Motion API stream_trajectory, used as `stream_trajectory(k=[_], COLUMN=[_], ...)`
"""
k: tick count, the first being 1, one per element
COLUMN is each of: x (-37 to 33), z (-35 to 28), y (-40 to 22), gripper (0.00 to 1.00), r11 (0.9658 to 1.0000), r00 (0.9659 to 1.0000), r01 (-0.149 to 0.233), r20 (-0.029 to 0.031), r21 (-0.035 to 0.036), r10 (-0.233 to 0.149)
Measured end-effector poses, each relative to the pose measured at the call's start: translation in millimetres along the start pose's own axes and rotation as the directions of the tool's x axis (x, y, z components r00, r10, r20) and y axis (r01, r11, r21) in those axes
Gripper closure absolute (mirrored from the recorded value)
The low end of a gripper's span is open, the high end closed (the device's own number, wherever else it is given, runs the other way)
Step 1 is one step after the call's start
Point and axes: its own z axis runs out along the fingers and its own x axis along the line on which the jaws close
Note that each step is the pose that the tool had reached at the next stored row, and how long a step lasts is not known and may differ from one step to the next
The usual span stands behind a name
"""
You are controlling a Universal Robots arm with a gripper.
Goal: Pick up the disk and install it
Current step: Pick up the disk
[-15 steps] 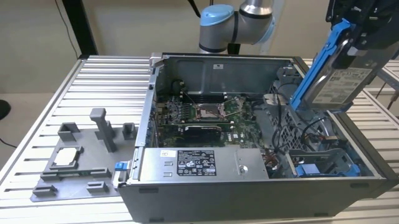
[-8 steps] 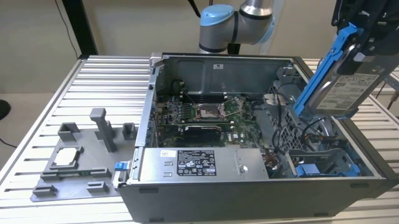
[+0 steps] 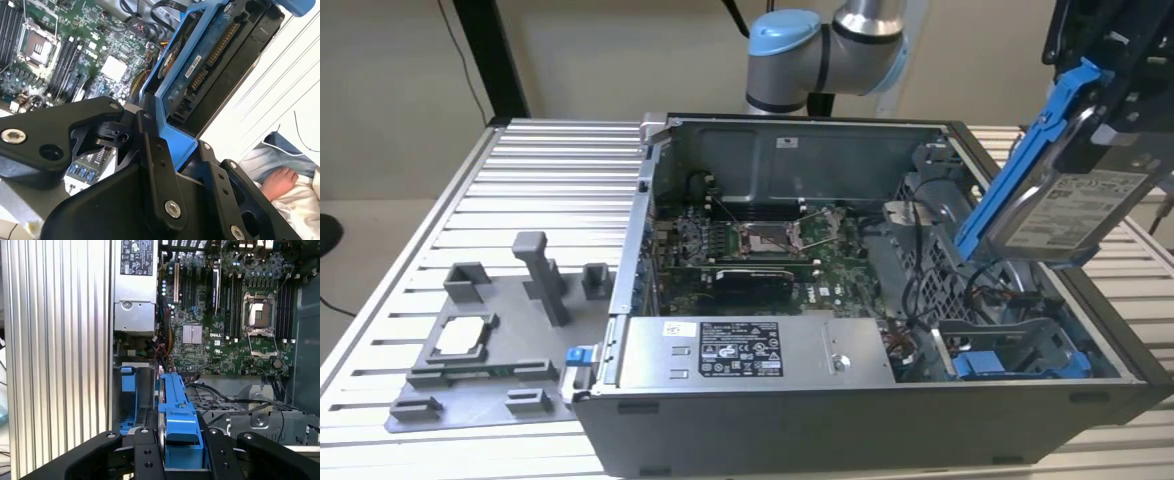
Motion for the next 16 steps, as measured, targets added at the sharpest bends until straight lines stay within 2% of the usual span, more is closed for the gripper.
stream_trajectory(k=[8,11,12,16], x=[2.5,2.5,2.5,3.1], z=[0.0,-0.1,0.0,0.3], y=[-0.1,0.0,0.0,0.0], gripper=[1.0,1.0,1.0,1.0], r11=[1.0,1.0,1.0,1.0], r00=[0.9999,0.9999,0.9999,0.9999], r01=[-0.009,-0.009,-0.009,-0.009], r20=[0.0052,0.0118,0.0123,0.007], r21=[0.0005,0.0004,0.0004,0.0036], r10=[0.009,0.009,0.009,0.009])
